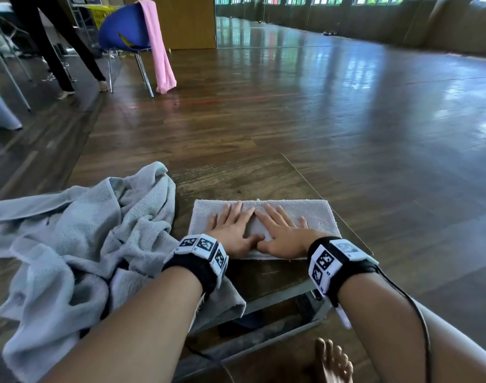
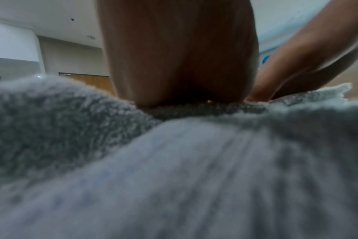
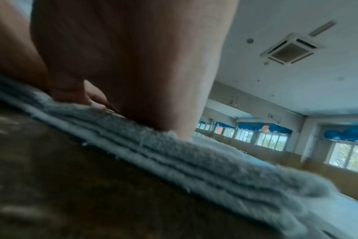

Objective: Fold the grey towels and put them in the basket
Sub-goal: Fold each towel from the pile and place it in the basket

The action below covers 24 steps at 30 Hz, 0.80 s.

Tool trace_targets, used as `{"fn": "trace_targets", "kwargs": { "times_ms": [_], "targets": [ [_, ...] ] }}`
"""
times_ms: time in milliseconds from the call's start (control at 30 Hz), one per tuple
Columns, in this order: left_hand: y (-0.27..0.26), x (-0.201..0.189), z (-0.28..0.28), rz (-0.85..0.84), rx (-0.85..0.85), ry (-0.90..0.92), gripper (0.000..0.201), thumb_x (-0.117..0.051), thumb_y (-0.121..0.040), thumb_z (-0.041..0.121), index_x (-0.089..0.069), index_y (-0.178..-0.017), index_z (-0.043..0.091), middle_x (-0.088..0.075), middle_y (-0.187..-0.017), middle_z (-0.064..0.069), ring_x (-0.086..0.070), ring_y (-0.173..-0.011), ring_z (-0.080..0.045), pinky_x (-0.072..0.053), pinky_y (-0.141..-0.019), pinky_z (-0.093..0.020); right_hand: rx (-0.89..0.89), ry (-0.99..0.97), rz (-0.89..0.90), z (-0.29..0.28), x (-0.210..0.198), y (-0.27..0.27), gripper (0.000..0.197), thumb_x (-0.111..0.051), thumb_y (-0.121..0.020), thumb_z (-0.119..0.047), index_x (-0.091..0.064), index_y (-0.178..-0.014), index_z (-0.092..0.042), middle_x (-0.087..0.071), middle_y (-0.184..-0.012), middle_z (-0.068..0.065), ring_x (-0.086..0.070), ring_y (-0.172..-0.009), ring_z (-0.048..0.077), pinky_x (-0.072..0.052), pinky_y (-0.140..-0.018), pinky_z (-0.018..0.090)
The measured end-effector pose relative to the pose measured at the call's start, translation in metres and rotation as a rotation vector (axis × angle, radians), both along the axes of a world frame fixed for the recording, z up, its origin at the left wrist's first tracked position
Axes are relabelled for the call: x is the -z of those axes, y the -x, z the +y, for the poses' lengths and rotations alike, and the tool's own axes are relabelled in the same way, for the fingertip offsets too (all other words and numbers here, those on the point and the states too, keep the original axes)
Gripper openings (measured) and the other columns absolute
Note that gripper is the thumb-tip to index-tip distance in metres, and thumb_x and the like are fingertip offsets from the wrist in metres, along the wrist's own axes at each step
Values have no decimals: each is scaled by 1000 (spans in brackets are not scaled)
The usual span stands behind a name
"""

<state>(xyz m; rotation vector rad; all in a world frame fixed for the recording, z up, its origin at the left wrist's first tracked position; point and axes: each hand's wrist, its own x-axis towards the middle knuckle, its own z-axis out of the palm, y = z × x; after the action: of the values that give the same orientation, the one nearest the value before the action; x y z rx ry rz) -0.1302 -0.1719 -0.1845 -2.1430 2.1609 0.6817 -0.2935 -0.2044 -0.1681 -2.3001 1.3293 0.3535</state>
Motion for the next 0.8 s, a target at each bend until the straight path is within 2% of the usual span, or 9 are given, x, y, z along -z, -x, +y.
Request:
{"fn": "trace_targets", "kwargs": {
  "times_ms": [100, 233, 300, 467, 533, 667, 800],
  "targets": [
    [-7, 0, 1, -31, 31, -2, 81, -30, -92, 74, 8, -156, 41, 21, -164, 8, 22, -150, -15, 12, -122, -46, 9, 9, 1, -5, 2, 12, 90, -46, -90, -70, 11, -156, -50, 28, -164, -17, 29, -150, 11, 17, -116, 61],
    [-14, 0, 3, -62, 16, -27, 94, -30, -80, 87, 14, -153, 47, 25, -163, 11, 24, -150, -15, 13, -121, -47, 94, -9, 28, -8, 4, 27, 118, -43, -62, -98, 17, -153, -54, 34, -161, -20, 34, -148, 12, 18, -115, 65],
    [-20, -2, 4, -68, -10, -52, 105, -33, -73, 93, 18, -152, 46, 28, -162, 11, 27, -149, -16, 14, -121, -48, 136, -17, 22, -9, 6, 32, 132, -41, -48, -105, 20, -153, -52, 35, -160, -19, 36, -147, 13, 19, -116, 65],
    [-31, -3, 11, -66, -50, -56, 119, -41, -64, 96, 20, -152, 44, 31, -161, 8, 28, -148, -17, 16, -119, -44, 202, -12, -11, -9, 9, 37, 153, -37, -27, -111, 23, -153, -47, 36, -161, -16, 37, -146, 15, 19, -119, 55],
    [-35, -4, 13, -53, -64, -66, 123, -43, -61, 97, 21, -152, 44, 31, -160, 9, 28, -148, -16, 16, -119, -46, 224, -7, -18, -10, 10, 38, 158, -37, -23, -112, 24, -153, -45, 36, -160, -15, 38, -146, 14, 18, -120, 52],
    [-40, -7, 16, -29, -103, -97, 130, -49, -56, 97, 23, -150, 44, 34, -159, 10, 30, -147, -15, 14, -119, -55, 259, 1, -34, -12, 12, 41, 160, -42, -26, -111, 26, -153, -42, 37, -160, -14, 37, -146, 14, 17, -122, 48],
    [-43, -7, 18, -18, -127, -104, 135, -50, -50, 99, 25, -149, 45, 36, -158, 11, 31, -147, -13, 14, -118, -56, 270, 5, -34, -12, 11, 40, 163, -43, -26, -111, 28, -153, -37, 37, -161, -12, 36, -147, 14, 16, -121, 47]
  ]
}}
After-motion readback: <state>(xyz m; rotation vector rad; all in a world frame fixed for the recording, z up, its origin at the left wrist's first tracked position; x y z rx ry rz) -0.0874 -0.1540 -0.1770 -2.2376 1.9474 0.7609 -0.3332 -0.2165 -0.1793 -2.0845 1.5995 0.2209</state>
